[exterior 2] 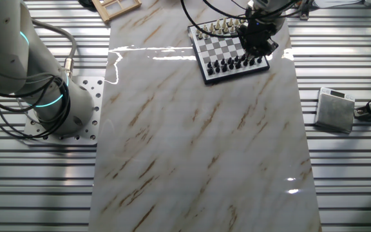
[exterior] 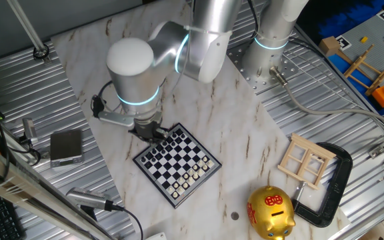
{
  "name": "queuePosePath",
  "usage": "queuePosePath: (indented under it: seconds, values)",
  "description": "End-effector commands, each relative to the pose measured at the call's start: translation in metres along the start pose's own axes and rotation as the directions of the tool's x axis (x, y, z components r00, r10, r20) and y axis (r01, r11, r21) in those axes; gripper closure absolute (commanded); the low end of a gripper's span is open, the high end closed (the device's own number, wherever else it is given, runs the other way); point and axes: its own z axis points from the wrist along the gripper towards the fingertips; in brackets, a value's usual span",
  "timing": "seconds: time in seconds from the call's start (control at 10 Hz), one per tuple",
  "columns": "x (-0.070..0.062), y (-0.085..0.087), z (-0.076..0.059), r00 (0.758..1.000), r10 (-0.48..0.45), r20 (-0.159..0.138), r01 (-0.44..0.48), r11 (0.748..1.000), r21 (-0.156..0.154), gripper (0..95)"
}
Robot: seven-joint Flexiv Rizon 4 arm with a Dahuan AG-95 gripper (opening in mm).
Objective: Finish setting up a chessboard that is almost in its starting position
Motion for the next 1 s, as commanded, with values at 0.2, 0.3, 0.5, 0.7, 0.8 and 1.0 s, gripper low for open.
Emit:
queuePosePath:
  seconds: [0.2,0.3,0.5,0.7,0.8,1.0]
  values:
    - [0.0087,-0.0030,-0.0092,0.999,0.007,-0.037,-0.007,1.000,0.009,95.0]
    - [0.0087,-0.0030,-0.0092,0.999,0.020,-0.035,-0.019,1.000,0.006,95.0]
    - [0.0087,-0.0030,-0.0092,0.999,0.021,-0.033,-0.021,1.000,0.005,95.0]
    - [0.0087,-0.0030,-0.0092,0.999,0.032,-0.021,-0.031,0.999,0.014,95.0]
    - [0.0087,-0.0030,-0.0092,0.999,0.036,-0.020,-0.036,0.999,0.018,95.0]
    - [0.0087,-0.0030,-0.0092,0.999,0.033,-0.019,-0.033,0.999,0.024,95.0]
